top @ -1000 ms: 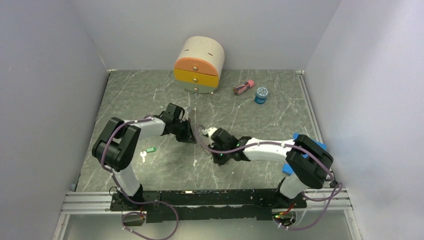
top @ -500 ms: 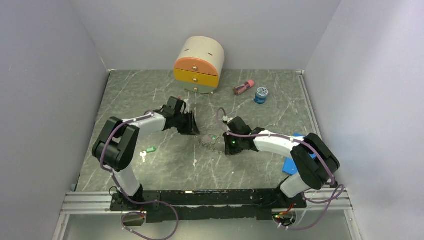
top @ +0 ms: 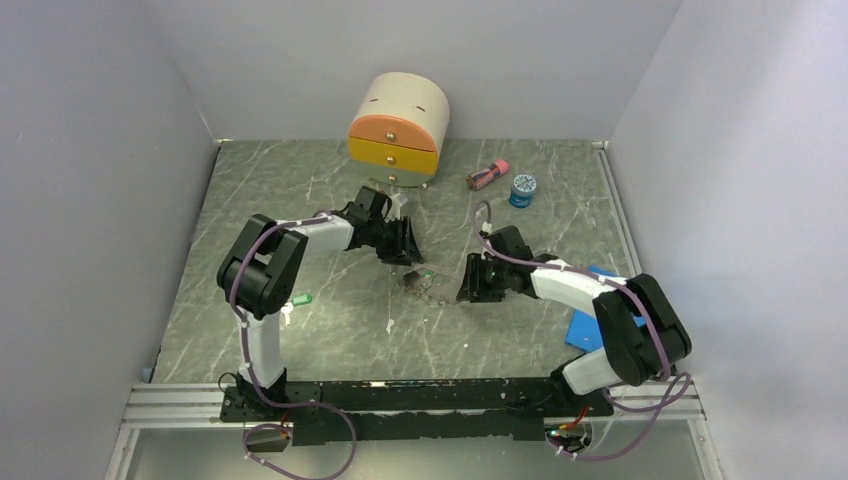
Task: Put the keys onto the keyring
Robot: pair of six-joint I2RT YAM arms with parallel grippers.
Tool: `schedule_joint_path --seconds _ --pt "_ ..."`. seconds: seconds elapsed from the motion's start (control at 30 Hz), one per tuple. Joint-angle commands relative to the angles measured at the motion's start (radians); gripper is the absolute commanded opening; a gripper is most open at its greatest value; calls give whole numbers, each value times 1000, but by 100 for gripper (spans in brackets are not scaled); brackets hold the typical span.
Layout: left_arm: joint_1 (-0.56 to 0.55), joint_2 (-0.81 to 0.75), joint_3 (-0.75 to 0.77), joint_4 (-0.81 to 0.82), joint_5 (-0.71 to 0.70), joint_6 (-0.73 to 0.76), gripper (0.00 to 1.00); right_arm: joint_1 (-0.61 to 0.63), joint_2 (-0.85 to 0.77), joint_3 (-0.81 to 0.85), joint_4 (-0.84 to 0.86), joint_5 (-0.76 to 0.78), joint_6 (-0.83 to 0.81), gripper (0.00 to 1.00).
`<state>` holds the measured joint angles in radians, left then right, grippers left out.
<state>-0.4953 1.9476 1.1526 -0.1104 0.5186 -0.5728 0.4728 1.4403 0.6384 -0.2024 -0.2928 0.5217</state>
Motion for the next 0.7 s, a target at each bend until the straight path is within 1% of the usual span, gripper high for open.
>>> schedule_joint_path --seconds 0.0,0.1,0.23,0.37,0.5,0.67 --pt "-18 -2 -15 20 18 -21 46 -7 75 38 101 -96 34 44" --pt "-23 -36 -54 17 3 -30 42 -16 140 95 103 -109 16 43" --pt "-27 -98 -153 50 -13 -77 37 -23 217 196 91 -127 -21 43" --pt "-43 -188 -259 68 -81 -138 34 -23 300 284 95 -186 -37 42" --pt "-55 -281 -337 58 -152 -167 33 -14 408 381 91 -259 -36 41" --pt "-79 -340 -381 80 -147 -182 34 43 512 516 23 -308 -78 40"
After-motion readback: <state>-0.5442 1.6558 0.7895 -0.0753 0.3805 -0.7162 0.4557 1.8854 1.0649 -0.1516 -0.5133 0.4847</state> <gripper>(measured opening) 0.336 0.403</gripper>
